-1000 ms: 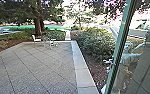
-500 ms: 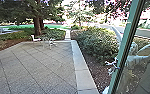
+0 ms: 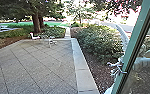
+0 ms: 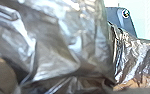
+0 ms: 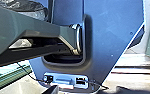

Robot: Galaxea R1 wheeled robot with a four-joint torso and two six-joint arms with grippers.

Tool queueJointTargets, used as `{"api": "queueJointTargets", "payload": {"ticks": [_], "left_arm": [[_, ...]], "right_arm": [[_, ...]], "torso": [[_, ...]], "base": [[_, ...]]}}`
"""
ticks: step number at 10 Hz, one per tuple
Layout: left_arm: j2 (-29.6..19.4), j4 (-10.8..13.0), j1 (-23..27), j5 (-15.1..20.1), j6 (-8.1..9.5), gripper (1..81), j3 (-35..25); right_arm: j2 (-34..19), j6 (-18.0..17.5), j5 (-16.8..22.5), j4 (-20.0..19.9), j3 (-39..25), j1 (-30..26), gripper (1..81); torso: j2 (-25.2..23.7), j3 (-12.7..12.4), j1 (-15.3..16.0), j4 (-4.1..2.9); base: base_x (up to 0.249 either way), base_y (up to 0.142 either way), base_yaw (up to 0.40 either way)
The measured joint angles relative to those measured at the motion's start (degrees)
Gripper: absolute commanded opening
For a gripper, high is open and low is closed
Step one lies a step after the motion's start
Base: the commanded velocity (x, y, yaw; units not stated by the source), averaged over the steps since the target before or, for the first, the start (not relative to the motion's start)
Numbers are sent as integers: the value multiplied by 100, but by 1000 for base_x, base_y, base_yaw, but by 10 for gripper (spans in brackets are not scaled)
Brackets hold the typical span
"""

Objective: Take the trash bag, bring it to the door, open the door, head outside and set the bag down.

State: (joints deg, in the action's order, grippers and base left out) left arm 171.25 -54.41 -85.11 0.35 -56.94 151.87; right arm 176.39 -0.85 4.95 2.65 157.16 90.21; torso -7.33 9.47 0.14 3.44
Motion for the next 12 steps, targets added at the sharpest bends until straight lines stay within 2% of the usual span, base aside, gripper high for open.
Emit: {"api": "queueJointTargets", "payload": {"ticks": [2, 6, 12], "left_arm": [[46, -2, -162, 28, 2, 10, -29], [-13, -2, -83, 9, 0, 10, -20], [13, -5, -171, 52, 2, 10, -7]], "right_arm": [[-61, 0, 59, 2, 20, 122, 811], [2, 1, 32, 2, 9, 77, 811], [-6, 0, 74, 16, 6, 124, 811]], "torso": [[-2, 0, -9, 0], [0, 0, -4, 0], [-5, -2, -13, 0]], "base": [[132, 72, 0], [126, 70, 0], [114, 0, 0]]}}
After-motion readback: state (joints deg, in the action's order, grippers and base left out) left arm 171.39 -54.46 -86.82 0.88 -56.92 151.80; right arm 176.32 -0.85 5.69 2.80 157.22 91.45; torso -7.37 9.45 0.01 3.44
